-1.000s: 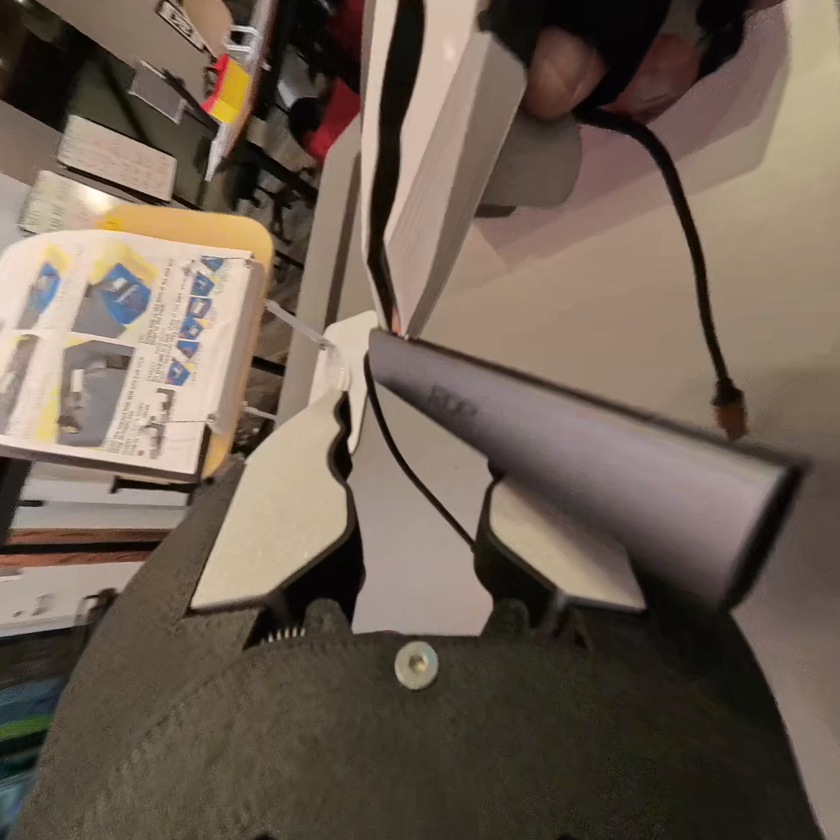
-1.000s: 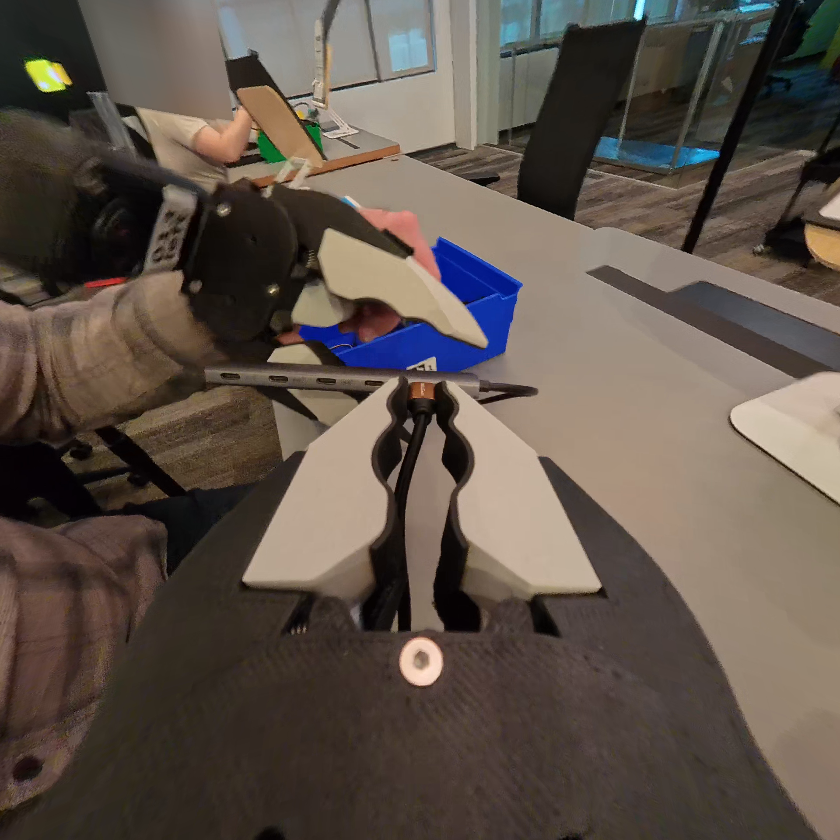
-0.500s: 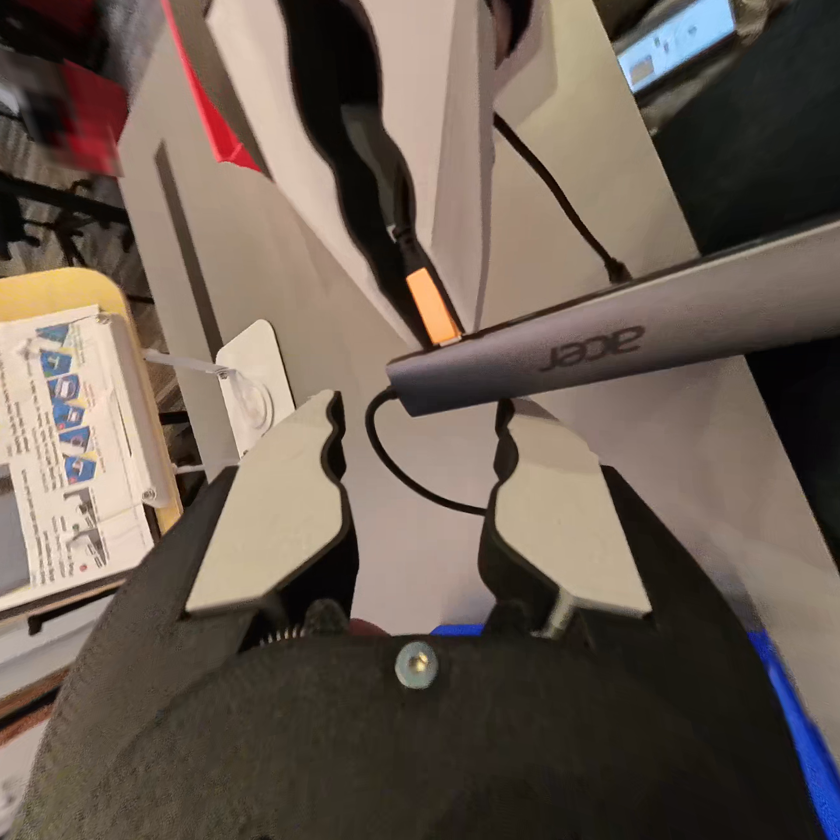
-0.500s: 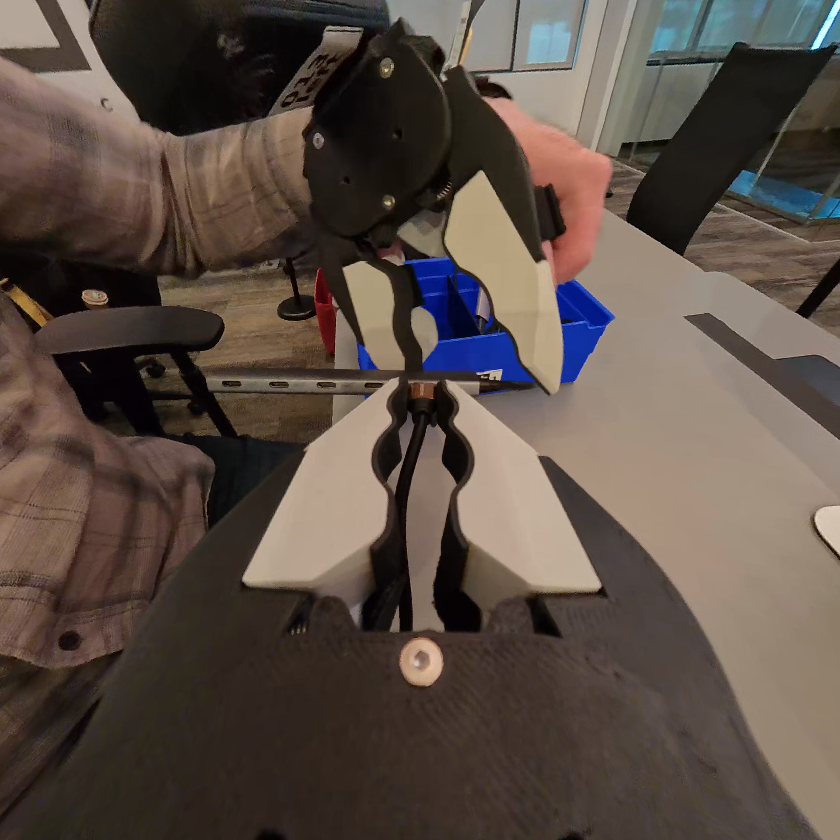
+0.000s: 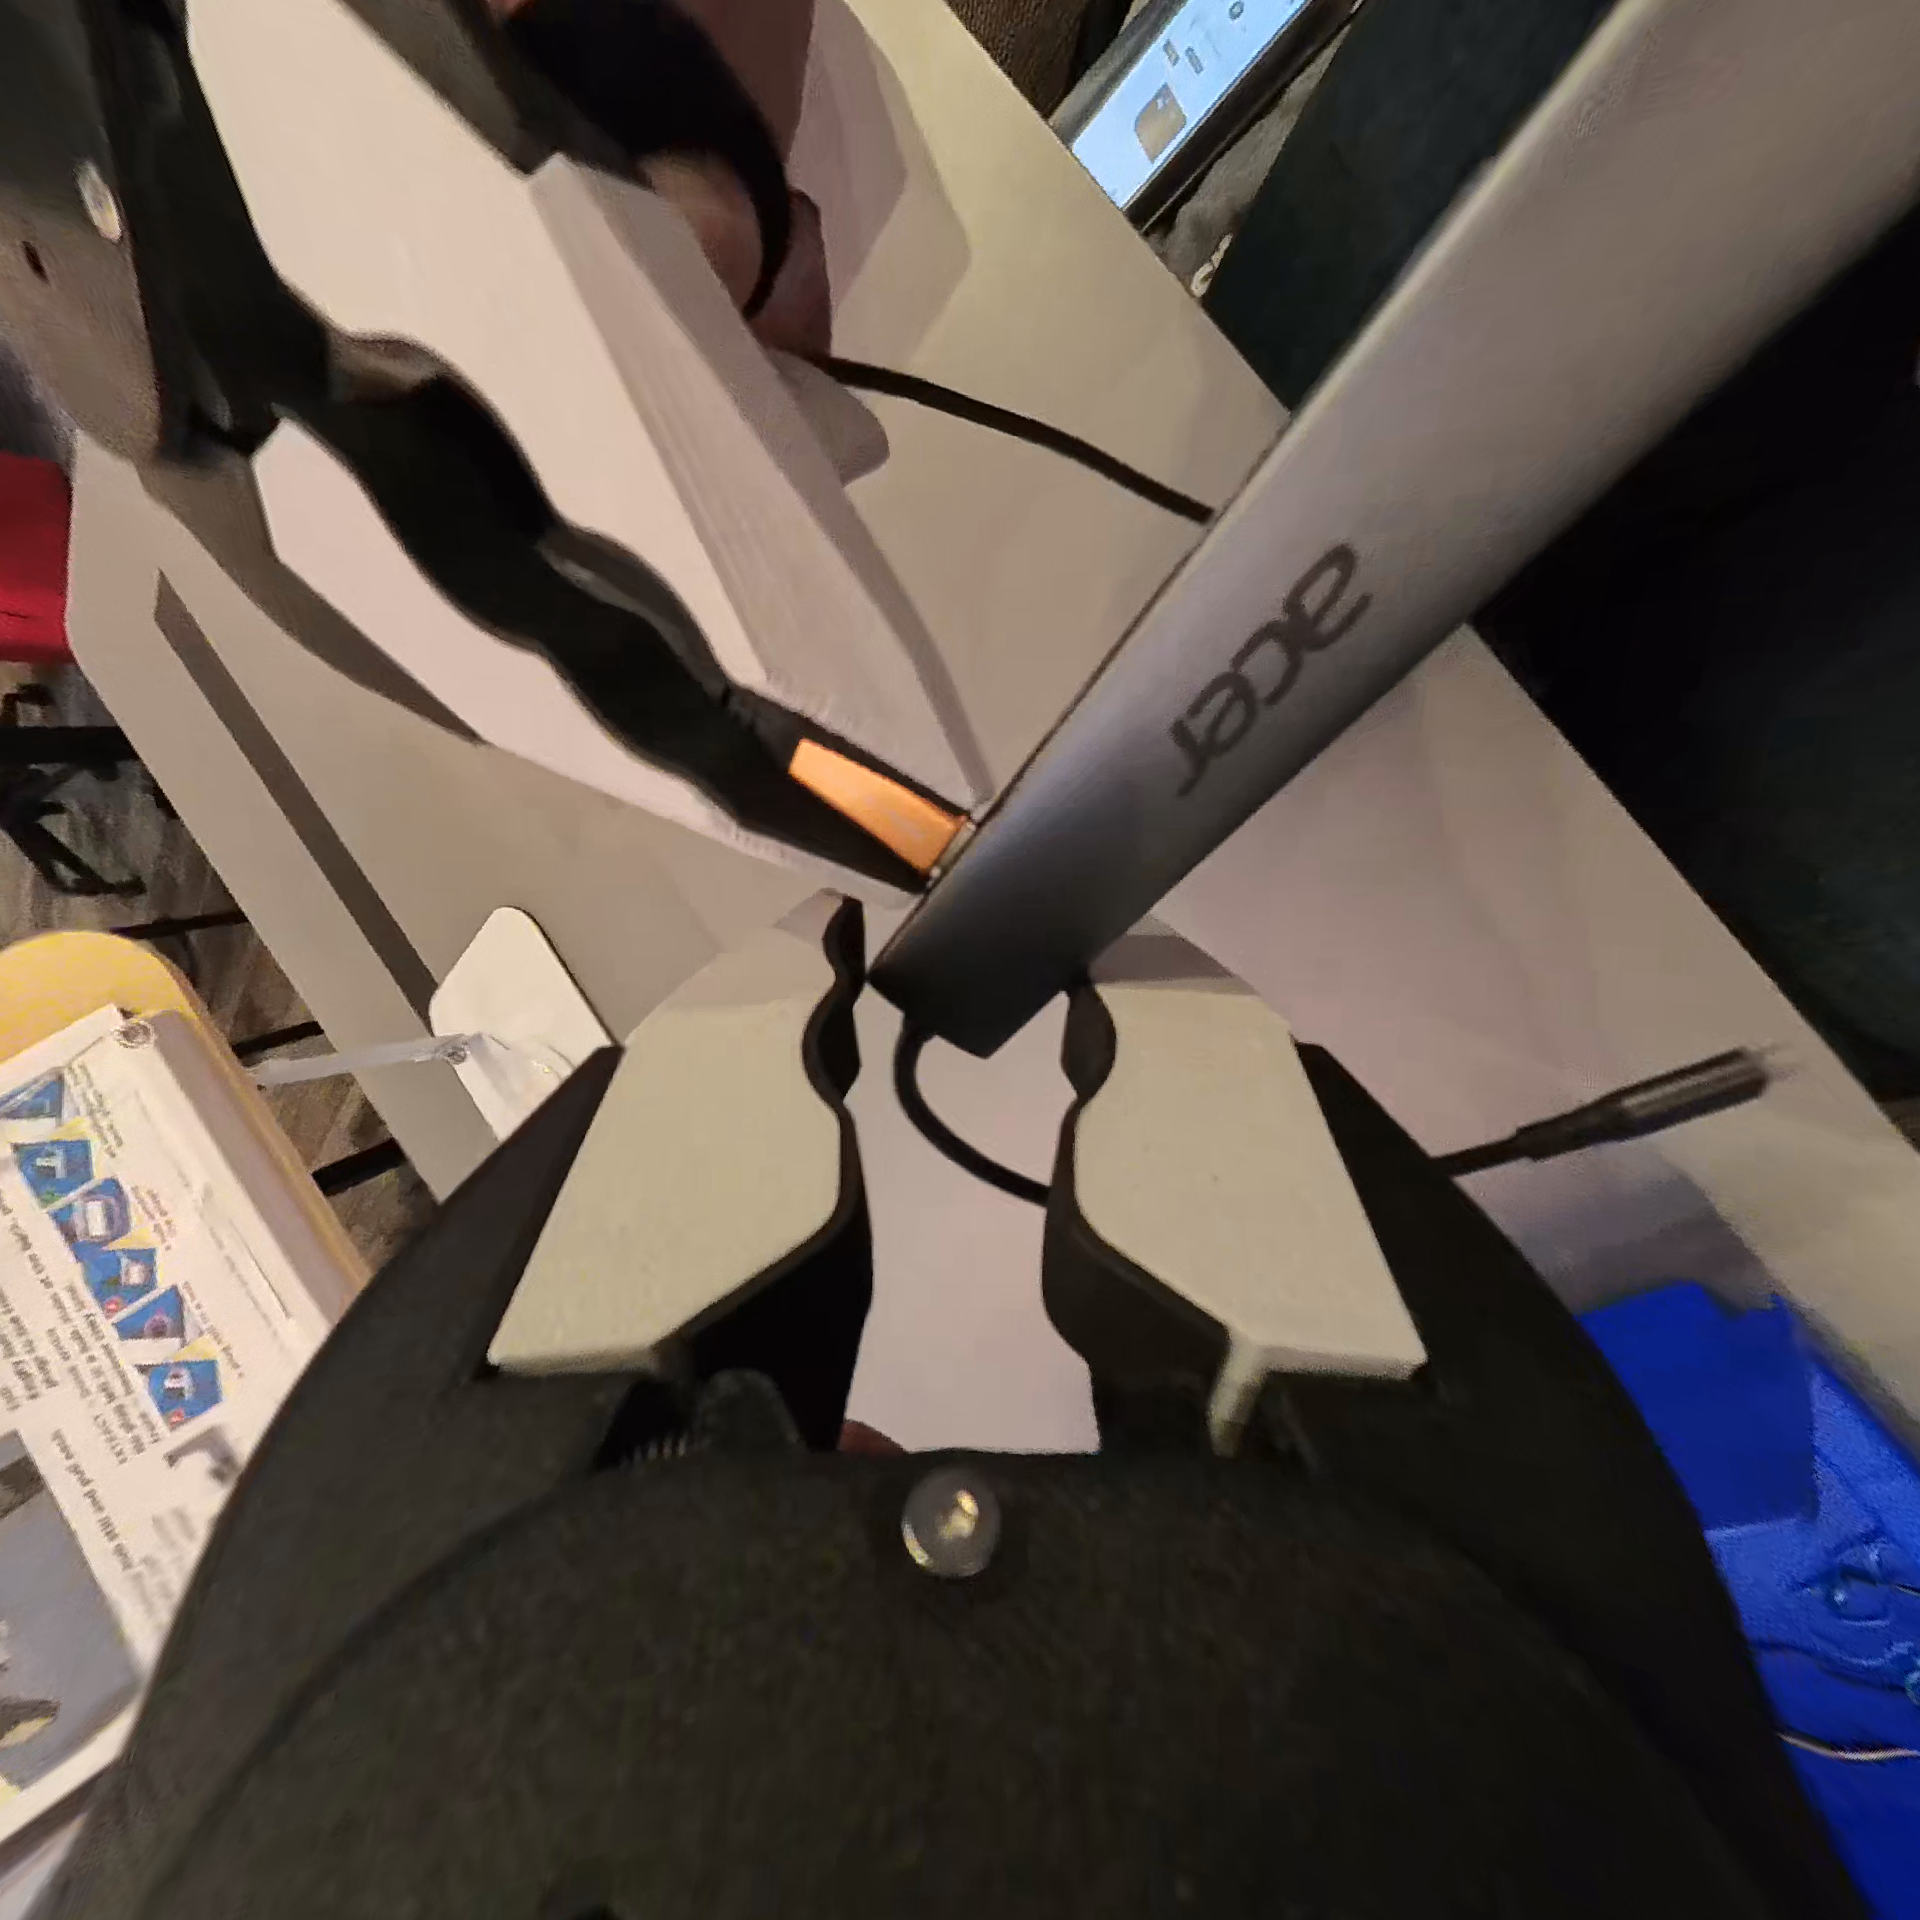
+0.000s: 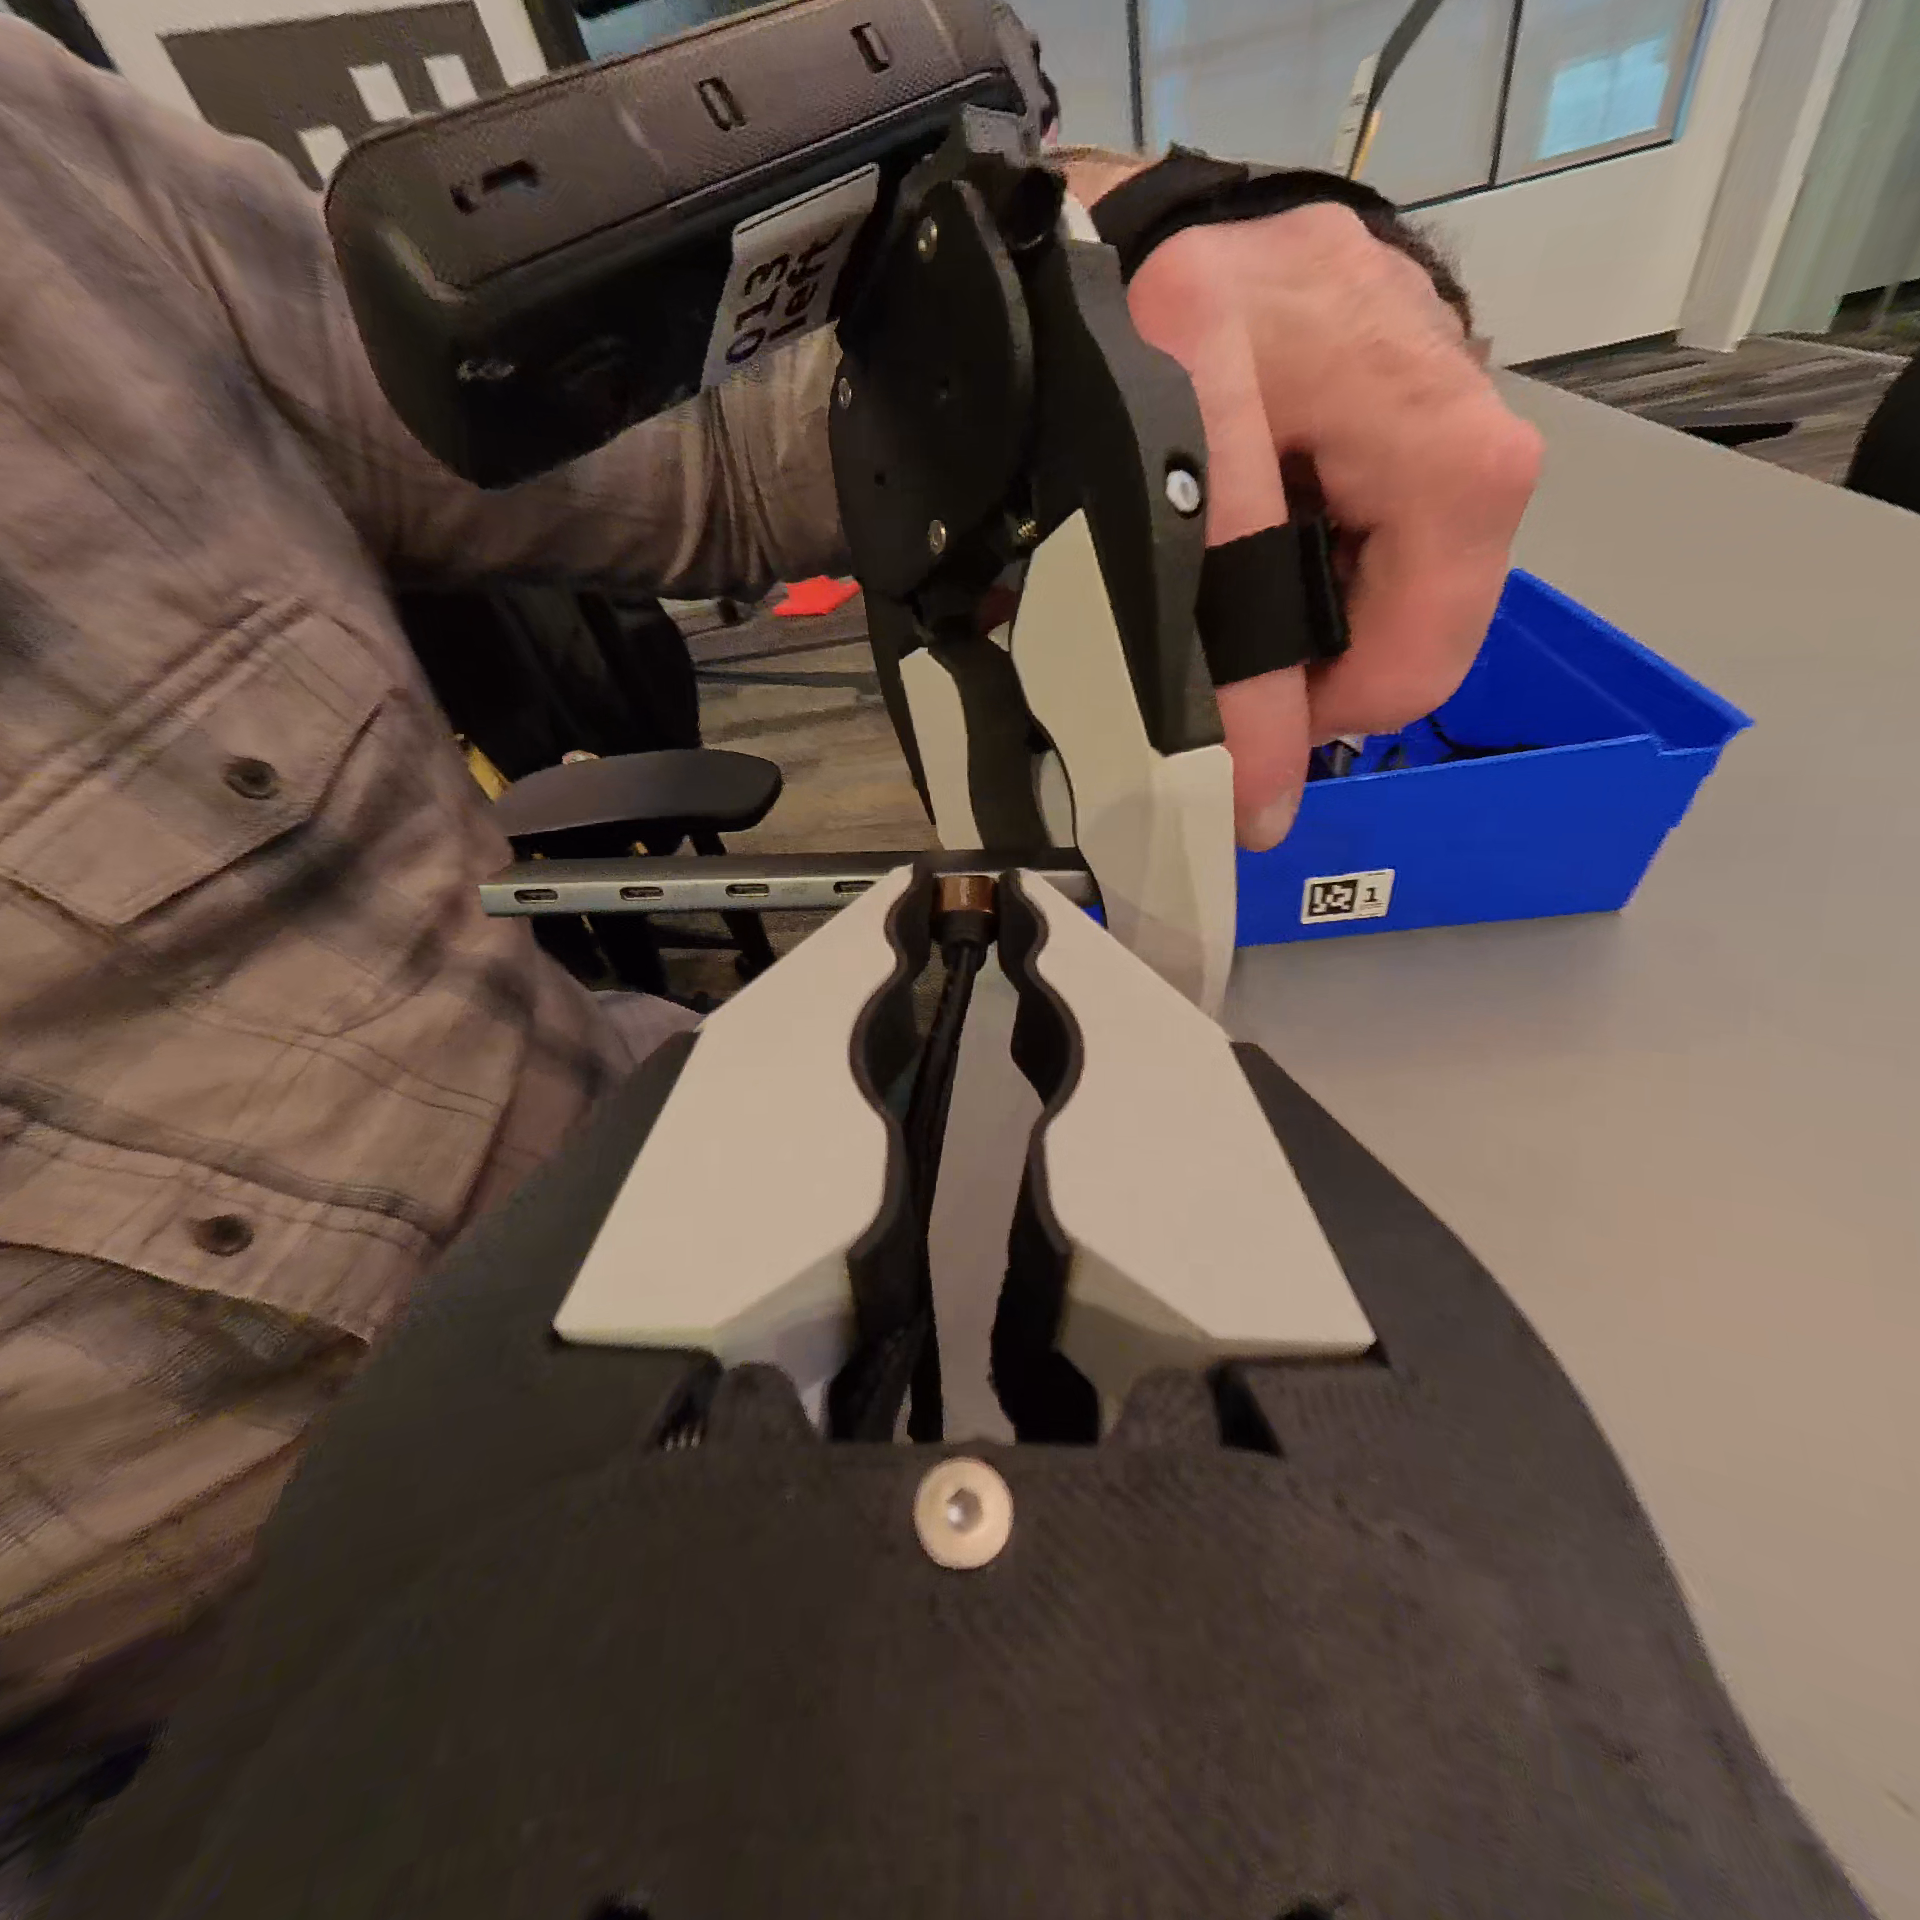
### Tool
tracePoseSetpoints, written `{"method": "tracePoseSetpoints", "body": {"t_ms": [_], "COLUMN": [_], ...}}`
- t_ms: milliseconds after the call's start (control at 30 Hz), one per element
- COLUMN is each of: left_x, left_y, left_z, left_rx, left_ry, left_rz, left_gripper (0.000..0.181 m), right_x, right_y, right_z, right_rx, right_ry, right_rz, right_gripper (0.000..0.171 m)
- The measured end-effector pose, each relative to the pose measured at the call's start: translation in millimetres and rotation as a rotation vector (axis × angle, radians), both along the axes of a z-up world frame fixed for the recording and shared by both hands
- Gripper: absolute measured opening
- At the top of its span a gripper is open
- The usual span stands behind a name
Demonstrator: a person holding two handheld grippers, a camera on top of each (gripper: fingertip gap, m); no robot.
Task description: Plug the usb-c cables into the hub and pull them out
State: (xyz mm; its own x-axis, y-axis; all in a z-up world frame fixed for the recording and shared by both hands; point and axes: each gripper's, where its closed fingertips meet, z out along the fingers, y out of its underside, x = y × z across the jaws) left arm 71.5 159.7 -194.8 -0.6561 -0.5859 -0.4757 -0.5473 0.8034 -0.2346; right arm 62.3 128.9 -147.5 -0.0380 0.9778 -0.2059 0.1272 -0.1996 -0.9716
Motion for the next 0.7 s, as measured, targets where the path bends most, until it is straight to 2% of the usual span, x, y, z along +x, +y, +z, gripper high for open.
{"method": "tracePoseSetpoints", "body": {"t_ms": [200,500,600,700], "left_x": [3.4,0.5,-0.9,3.2], "left_y": [-4.8,-12.0,-10.1,10.4], "left_z": [-3.0,-7.3,-8.8,-1.5], "left_rx": [0.093,0.107,0.134,0.176], "left_ry": [0.03,0.088,0.098,0.029], "left_rz": [-0.071,-0.125,-0.127,-0.018], "left_gripper": [0.029,0.025,0.025,0.031], "right_x": [2.3,2.1,0.2,5.1], "right_y": [-2.3,-8.4,-6.5,9.6], "right_z": [-0.6,-3.7,-5.0,-0.1], "right_rx": [-0.071,-0.113,-0.06,-0.026], "right_ry": [0.048,0.054,0.024,0.032], "right_rz": [0.051,0.101,0.066,-0.035], "right_gripper": [0.01,0.01,0.01,0.01]}}
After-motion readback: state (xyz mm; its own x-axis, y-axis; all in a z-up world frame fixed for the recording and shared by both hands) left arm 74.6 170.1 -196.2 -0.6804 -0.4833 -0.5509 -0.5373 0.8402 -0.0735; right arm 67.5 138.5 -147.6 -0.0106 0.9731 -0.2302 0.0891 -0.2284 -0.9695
